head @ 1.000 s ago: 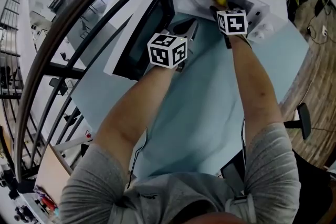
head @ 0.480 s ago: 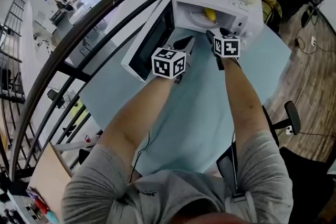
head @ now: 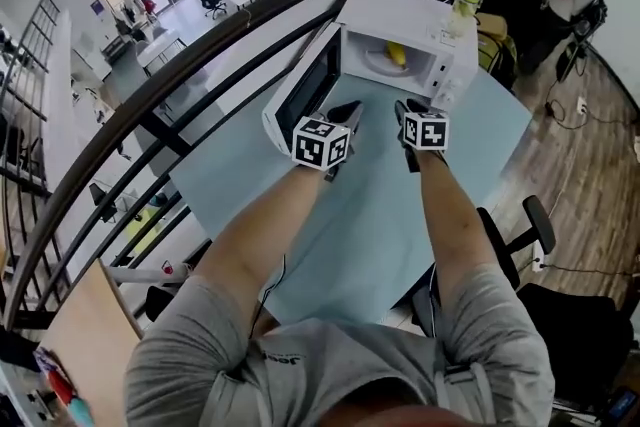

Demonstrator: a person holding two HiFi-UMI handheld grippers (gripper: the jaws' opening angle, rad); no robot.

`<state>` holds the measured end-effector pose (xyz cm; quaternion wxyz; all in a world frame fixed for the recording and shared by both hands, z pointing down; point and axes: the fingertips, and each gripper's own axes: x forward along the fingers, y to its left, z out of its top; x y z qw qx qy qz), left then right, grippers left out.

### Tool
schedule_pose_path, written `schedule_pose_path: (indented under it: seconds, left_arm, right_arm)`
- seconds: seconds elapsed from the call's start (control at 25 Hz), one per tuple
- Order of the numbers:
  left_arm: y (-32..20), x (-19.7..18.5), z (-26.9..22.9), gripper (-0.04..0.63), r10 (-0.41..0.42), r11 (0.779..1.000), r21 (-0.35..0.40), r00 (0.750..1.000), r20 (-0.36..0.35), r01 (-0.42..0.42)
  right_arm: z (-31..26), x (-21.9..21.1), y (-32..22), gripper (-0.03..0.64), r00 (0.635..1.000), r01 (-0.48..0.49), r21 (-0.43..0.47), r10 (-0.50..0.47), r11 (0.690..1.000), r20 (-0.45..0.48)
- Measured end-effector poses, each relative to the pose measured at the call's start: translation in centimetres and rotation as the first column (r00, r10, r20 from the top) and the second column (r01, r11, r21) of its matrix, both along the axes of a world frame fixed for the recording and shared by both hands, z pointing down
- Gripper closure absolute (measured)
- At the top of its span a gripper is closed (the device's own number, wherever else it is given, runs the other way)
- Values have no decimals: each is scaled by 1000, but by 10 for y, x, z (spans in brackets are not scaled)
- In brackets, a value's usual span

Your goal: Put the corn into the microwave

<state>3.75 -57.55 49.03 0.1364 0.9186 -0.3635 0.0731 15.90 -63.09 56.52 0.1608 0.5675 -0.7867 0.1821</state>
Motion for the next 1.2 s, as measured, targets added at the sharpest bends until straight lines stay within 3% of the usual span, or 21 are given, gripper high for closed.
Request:
schedule_pose_path:
  seconds: [0.2,0.64,0.84,1.2]
  left_arm:
    - [38,-17,-16,577,-6,1000,10,1000,14,6]
    - [142,-70,-59,577,12,1000,21,1000,11,-12]
    - [177,-95,-80,577,3,1000,26,1000,-24,-3]
    - [235,-131,-110,577,14,998,57,1000,-25,-13]
  right_arm:
    - [-5,5,49,595,999,-39,-8,39,999,-4]
    - [-60,-23,175,598,998,-64,-5,64,998,15]
    - [-80,-33,215,598,997,-78,9,78,997,13]
    - [-108,-51,279,598,995,-96,33,96,995,16]
